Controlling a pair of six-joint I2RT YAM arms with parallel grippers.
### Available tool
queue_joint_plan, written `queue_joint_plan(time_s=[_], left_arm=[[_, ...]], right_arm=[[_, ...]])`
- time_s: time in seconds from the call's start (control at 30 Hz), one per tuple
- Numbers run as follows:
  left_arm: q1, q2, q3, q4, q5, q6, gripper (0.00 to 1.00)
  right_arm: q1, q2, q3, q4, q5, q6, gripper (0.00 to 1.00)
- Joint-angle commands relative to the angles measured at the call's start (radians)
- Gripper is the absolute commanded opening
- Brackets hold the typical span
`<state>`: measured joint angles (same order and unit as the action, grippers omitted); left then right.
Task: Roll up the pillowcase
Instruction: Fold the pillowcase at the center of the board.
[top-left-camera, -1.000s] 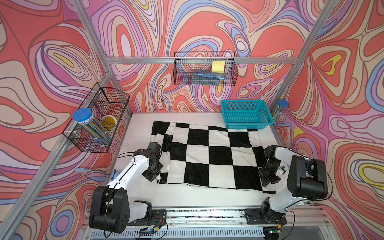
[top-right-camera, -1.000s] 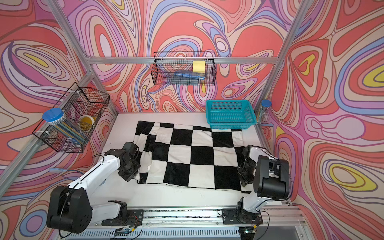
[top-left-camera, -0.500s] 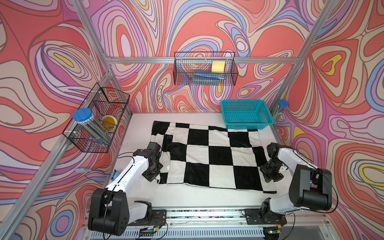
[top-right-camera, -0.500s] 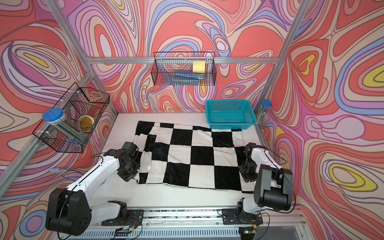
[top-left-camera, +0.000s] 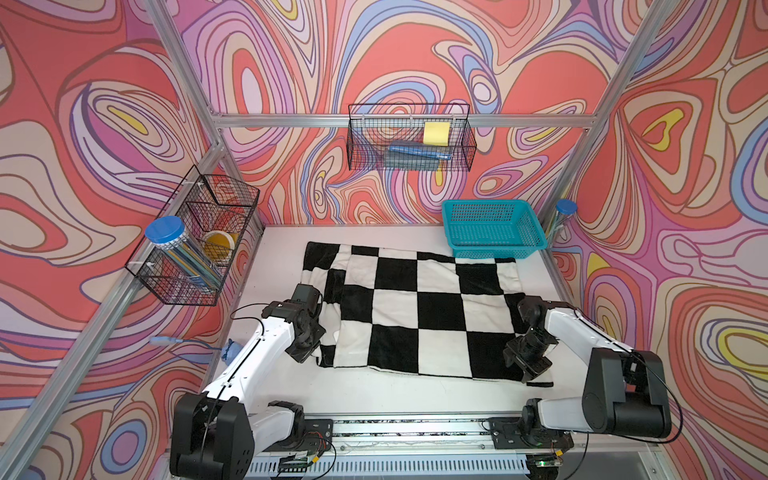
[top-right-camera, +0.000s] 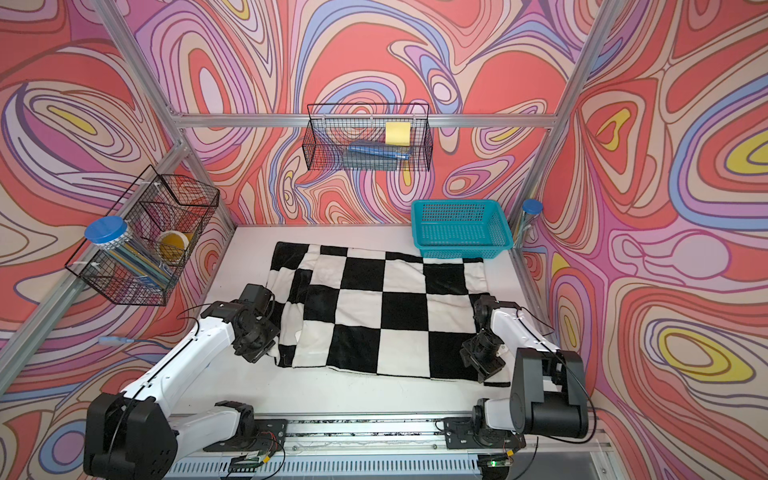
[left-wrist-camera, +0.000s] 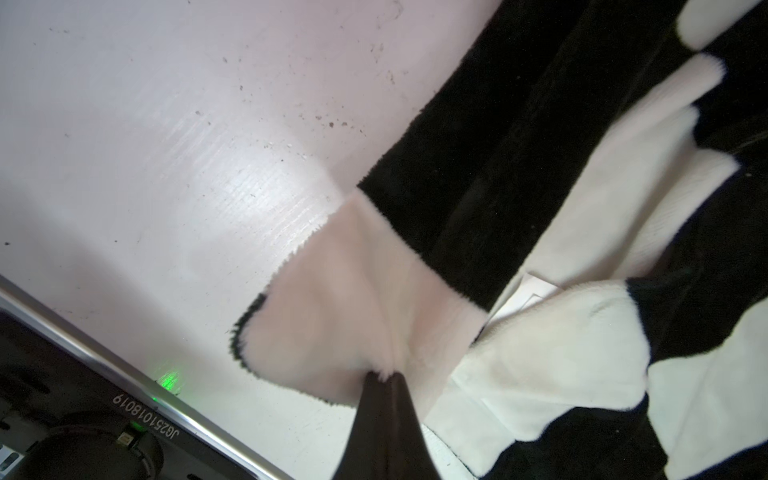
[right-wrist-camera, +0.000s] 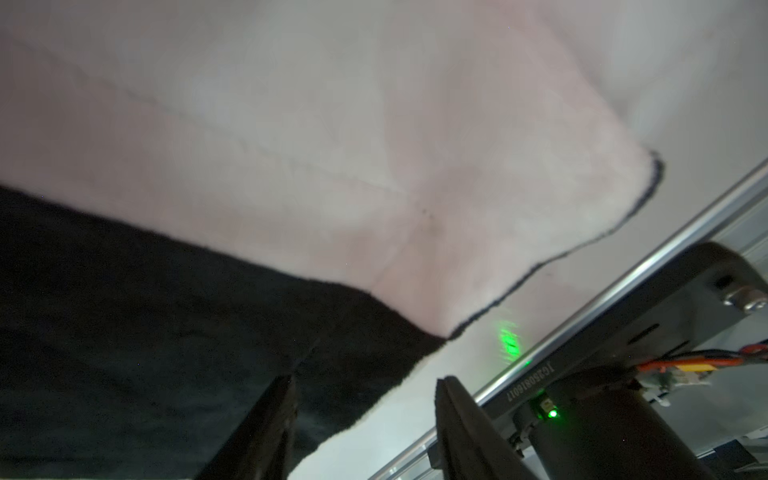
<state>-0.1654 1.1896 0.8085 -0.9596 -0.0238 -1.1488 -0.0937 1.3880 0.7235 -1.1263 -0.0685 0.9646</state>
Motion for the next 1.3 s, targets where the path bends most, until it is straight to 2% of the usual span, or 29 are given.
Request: queue_joint_plan(time_s=[0.0,0.2,0.33,0.43,0.57,0.7,0.8,0.97,1.27], left_arm=[[-0.008,0.014,0.003,0.011,0.006,-0.007,0.00],[-0.009,0.047,0.023,0.002,0.003,-0.002,0.00],[-0.008,0.071,0.020,0.003,0.015,-0.007,0.00],[-0.008,0.088,0.026,0.008,0.019,-0.009,0.00],[-0.012,0.113,0.063,0.008,0.015,-0.003,0.00],[-0.014,0.122,0.084,0.019,0.015,-0.003,0.00],[-0.018,0.123,0.101,0.018,0.011,-0.002,0.00],[-0.021,0.141,0.130,0.043,0.020,0.006,0.00],[-0.035,0.192,0.247,0.063,0.019,0.024,0.00]], right_arm=[[0.006,0.021,-0.022,0.026,-0.017,0.046,0.57],[0.042,0.123,-0.055,0.083,-0.006,0.094,0.50],[0.102,0.120,-0.043,0.061,0.062,0.157,0.44],[0.120,0.139,-0.025,0.048,0.086,0.160,0.30],[0.133,0.194,0.017,0.046,0.113,0.138,0.00],[0.134,0.225,0.042,0.059,0.093,0.115,0.00],[0.128,0.161,0.099,-0.011,0.146,0.120,0.00],[0.035,0.075,0.166,-0.043,0.173,0.080,0.00],[0.028,0.141,0.345,-0.013,0.124,0.023,0.00]])
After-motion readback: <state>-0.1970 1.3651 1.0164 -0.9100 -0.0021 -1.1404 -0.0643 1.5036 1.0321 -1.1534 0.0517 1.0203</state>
